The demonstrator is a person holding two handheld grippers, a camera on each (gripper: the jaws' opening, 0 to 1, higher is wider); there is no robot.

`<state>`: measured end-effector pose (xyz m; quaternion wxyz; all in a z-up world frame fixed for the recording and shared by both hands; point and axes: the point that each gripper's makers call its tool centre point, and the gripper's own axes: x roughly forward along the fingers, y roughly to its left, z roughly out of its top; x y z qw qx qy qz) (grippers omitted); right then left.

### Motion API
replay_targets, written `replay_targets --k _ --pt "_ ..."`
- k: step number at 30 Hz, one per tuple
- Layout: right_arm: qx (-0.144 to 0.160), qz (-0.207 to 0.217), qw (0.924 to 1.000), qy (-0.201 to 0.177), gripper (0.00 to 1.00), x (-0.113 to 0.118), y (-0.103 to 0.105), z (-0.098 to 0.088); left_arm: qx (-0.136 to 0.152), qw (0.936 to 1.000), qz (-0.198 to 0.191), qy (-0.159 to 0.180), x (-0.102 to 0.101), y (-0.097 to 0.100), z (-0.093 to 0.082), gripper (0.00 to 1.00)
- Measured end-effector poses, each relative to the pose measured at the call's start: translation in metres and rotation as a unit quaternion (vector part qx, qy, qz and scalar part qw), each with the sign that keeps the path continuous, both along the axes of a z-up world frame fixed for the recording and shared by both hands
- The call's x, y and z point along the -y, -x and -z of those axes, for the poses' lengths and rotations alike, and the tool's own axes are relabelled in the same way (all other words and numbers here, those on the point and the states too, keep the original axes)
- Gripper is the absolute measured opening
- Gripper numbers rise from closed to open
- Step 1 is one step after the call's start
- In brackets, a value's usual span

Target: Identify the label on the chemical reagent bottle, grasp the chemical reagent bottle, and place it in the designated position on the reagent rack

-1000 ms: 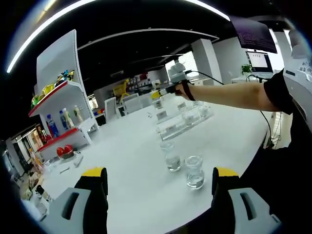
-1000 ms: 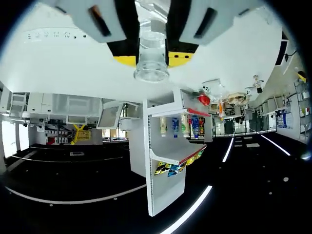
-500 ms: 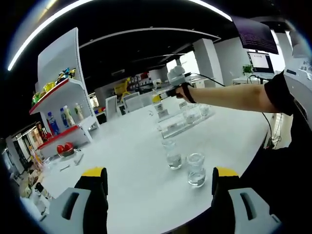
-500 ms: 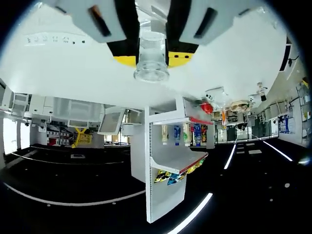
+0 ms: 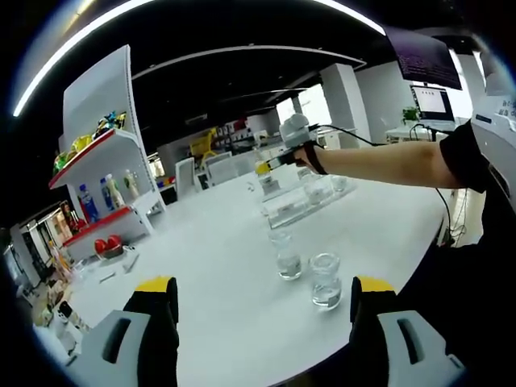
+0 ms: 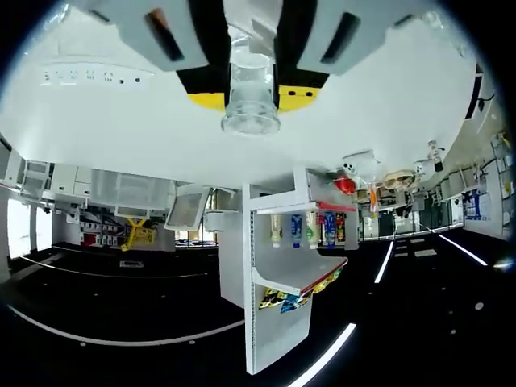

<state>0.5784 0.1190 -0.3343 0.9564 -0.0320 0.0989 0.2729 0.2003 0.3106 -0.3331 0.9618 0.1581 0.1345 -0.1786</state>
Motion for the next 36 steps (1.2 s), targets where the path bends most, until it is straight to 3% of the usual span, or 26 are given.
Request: replay_targets --k 11,24,36 --pt "-0.002 0.001 0.9999 0.017 0.16 -0.001 0.003 0.013 -0.004 1.0 0.002 -0.001 0.003 0.001 0.003 0.88" --pt "-0.011 0.007 0.9999 -0.002 0.17 0.004 0.006 0.016 -0.003 1.0 0.005 -0.003 0.006 0.001 0.002 0.88" --pt "-0.004 0.008 0.9998 0.017 0.19 0.004 0.006 0.018 0.0 1.0 0.006 -0.005 0.008 0.003 0.0 0.88"
